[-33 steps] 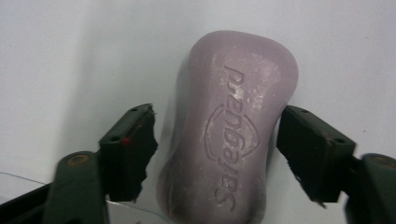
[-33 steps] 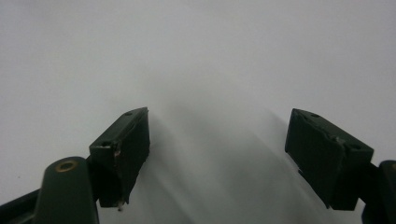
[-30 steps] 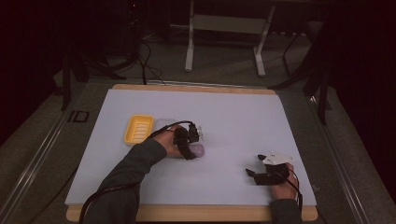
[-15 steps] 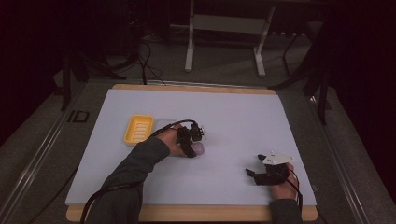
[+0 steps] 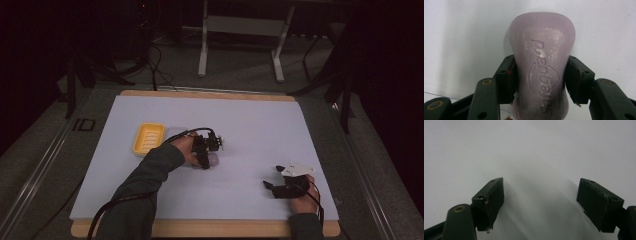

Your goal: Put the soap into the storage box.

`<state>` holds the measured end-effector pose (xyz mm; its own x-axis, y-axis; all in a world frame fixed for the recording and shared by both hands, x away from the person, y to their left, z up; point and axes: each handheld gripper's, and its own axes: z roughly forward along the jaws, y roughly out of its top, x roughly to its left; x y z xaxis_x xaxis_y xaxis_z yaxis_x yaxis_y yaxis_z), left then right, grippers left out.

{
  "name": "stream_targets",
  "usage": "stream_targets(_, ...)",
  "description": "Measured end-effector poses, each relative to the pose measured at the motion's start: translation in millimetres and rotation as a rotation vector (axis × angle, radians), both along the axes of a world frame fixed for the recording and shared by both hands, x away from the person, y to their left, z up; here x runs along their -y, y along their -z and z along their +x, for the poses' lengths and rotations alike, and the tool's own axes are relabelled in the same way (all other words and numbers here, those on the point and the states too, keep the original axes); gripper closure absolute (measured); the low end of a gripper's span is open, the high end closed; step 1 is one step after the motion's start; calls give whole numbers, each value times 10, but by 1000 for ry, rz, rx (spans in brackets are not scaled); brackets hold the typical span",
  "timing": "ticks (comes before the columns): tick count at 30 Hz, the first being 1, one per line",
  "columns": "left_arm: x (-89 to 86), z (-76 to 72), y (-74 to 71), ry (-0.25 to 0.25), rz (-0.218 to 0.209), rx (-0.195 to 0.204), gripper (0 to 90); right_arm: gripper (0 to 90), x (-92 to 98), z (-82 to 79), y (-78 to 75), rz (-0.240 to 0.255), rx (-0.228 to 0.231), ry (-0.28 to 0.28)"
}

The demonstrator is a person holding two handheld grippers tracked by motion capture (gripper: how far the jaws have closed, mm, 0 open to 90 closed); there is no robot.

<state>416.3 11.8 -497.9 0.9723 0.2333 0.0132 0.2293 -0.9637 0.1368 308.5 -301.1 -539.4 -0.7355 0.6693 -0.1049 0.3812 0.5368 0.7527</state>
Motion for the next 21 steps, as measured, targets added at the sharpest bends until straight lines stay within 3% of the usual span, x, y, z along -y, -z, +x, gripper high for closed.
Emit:
stream_targets(12, 78, 27, -10, 23, 63, -17, 496, 218, 0, 1, 0, 0, -1, 0)
stream_targets(21, 82, 9, -16, 47, 77, -16, 499, 218, 1, 1, -1, 0, -2, 0)
